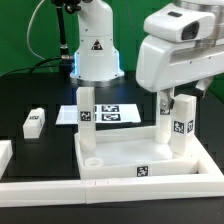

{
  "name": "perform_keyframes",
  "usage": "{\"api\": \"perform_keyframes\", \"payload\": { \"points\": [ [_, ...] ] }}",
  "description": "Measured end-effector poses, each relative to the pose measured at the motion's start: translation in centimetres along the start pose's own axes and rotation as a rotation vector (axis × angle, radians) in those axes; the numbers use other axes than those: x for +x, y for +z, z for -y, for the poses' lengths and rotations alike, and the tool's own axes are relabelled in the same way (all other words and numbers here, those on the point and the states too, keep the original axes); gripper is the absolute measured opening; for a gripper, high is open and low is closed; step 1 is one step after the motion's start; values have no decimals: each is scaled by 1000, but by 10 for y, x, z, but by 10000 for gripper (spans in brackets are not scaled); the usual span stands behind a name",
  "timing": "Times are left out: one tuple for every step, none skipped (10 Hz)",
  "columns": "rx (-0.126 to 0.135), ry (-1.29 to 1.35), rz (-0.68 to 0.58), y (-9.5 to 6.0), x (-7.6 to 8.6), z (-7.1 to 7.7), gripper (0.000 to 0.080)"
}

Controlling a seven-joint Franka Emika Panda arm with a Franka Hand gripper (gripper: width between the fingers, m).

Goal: Assemble desk

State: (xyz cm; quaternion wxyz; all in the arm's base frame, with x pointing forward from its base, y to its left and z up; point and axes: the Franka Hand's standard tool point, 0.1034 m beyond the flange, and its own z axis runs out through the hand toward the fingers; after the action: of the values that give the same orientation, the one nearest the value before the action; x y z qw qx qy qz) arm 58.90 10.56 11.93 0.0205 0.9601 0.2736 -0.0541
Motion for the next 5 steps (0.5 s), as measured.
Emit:
{"api": "perform_keyframes", "payload": {
  "points": [
    [1,10,0,0,0,1,649],
    [1,30,0,0,0,1,649],
    [1,31,0,0,0,0,568],
    [1,33,1,0,0,0,386],
    [2,129,0,1,0,0,289]
  ]
}}
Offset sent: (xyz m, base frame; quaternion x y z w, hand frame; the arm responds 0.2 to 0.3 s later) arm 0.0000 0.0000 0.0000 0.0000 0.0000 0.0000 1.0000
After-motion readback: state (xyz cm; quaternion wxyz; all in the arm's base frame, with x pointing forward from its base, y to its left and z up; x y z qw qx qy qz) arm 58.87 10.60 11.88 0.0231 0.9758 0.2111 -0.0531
